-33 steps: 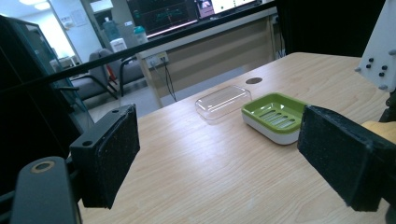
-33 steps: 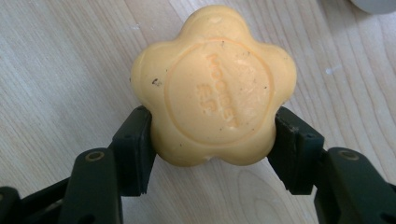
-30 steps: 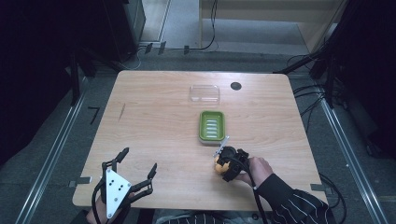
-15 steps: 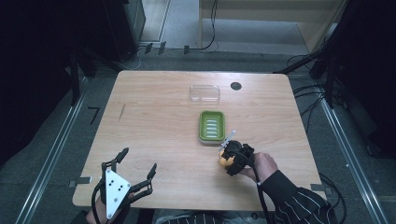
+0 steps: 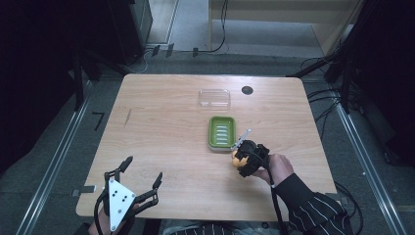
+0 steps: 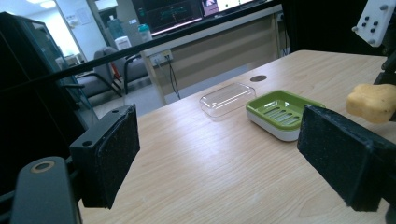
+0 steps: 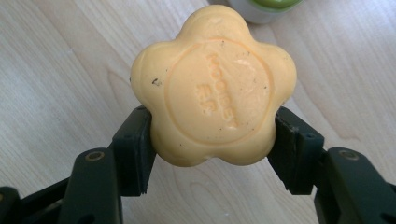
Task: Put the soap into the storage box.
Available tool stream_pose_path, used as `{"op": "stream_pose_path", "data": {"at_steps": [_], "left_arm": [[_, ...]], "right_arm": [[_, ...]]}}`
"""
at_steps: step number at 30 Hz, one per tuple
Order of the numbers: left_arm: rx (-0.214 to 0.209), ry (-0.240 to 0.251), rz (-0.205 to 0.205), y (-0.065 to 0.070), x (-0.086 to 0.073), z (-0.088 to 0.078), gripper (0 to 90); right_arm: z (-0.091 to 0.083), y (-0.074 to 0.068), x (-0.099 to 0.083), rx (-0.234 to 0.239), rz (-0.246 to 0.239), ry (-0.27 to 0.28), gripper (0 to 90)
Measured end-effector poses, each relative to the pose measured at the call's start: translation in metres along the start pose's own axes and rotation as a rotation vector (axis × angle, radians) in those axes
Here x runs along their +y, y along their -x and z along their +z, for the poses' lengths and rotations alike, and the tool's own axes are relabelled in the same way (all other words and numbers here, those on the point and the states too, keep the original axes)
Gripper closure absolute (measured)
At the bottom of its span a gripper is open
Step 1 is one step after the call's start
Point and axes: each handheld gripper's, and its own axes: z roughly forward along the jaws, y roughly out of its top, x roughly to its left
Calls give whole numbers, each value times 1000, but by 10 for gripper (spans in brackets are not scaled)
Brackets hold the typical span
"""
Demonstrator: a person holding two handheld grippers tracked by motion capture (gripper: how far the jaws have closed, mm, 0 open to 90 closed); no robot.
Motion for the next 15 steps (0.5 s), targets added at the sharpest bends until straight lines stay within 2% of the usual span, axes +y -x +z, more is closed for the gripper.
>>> {"op": "stream_pose_path", "data": {"at_steps": [15], "left_arm": [[3,-3,-1,-1,0,-1,130]], "right_arm": [[-1,8,18,-6,-13,2,400]]}}
